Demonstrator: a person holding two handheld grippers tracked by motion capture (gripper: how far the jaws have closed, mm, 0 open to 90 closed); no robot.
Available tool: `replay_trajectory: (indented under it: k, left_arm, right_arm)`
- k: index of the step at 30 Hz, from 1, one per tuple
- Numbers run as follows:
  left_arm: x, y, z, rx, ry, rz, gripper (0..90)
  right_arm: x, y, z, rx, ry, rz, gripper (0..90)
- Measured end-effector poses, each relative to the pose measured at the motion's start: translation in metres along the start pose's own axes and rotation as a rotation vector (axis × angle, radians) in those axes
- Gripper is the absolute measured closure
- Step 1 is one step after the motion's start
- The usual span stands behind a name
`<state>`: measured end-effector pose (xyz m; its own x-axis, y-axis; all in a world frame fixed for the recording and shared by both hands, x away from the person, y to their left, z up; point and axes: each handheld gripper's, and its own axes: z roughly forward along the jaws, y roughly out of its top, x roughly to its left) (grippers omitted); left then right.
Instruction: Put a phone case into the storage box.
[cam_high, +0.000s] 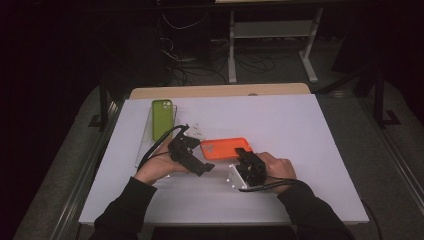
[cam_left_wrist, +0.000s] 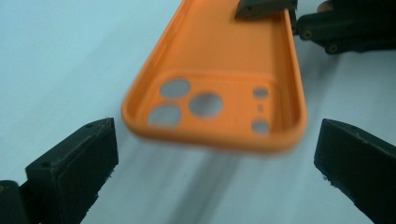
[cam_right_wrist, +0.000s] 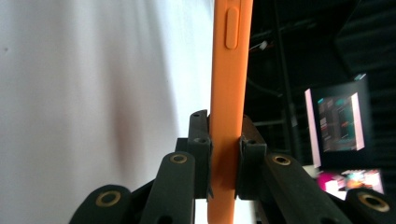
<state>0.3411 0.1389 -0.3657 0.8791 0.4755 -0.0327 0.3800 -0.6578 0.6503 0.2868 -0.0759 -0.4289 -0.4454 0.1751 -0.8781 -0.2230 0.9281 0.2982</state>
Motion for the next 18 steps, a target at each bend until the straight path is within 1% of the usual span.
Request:
replay_trajectory:
  k: [1,3,4,5,6,7,8,9,10,11,12,14,15,18]
  left_arm:
    - [0.003,0.000,-0.001,0.021,0.003,0.031,0.0]
    - [0.003,-0.001,0.000,0.005,0.010,0.028,0.0]
    - [0.004,-0.002,0.000,0.006,0.011,0.033,0.0]
    - [0.004,-0.002,-0.001,0.005,0.013,0.028,0.0]
    - [0.005,-0.002,-0.001,0.003,0.019,0.034,0.0]
    - [0.005,-0.002,-0.001,0.003,0.017,0.024,0.0]
    - [0.005,-0.003,-0.002,0.002,0.017,0.023,0.0]
    - [0.005,-0.003,-0.001,-0.010,0.017,0.016,0.0]
    - [0.005,-0.003,-0.001,-0.011,0.015,0.011,0.0]
    - [0.006,-0.003,-0.002,-0.010,0.022,0.018,0.0]
    - [0.007,-0.004,-0.001,-0.012,0.020,0.018,0.0]
    - [0.008,-0.004,-0.002,0.003,0.016,0.021,0.0]
    - [0.008,-0.004,-0.001,0.006,0.017,0.020,0.0]
    - [0.007,-0.004,-0.001,0.009,0.017,0.017,0.0]
  right_arm:
    - [-0.003,-0.002,0.000,0.002,0.011,0.006,78.2]
    - [-0.006,-0.004,0.000,0.006,0.022,0.033,78.2]
    - [-0.006,-0.005,-0.001,0.011,0.028,0.073,78.2]
    - [-0.007,-0.006,-0.001,0.010,0.042,0.095,78.1]
    - [-0.009,-0.007,-0.001,0.009,0.055,0.115,78.2]
    - [-0.010,-0.007,-0.001,0.008,0.063,0.142,78.2]
    - [-0.013,-0.009,0.000,-0.002,0.069,0.136,78.2]
    - [-0.014,-0.010,0.000,-0.004,0.077,0.168,78.2]
    - [-0.015,-0.010,-0.001,0.001,0.087,0.213,78.2]
    - [-0.017,-0.011,-0.001,0.001,0.092,0.243,78.2]
    - [-0.018,-0.012,-0.002,0.001,0.111,0.277,78.2]
    - [-0.021,-0.014,-0.002,-0.008,0.150,0.337,78.2]
    - [-0.021,-0.014,-0.002,-0.012,0.162,0.393,78.2]
    - [-0.026,-0.018,-0.002,-0.023,0.214,0.466,78.2]
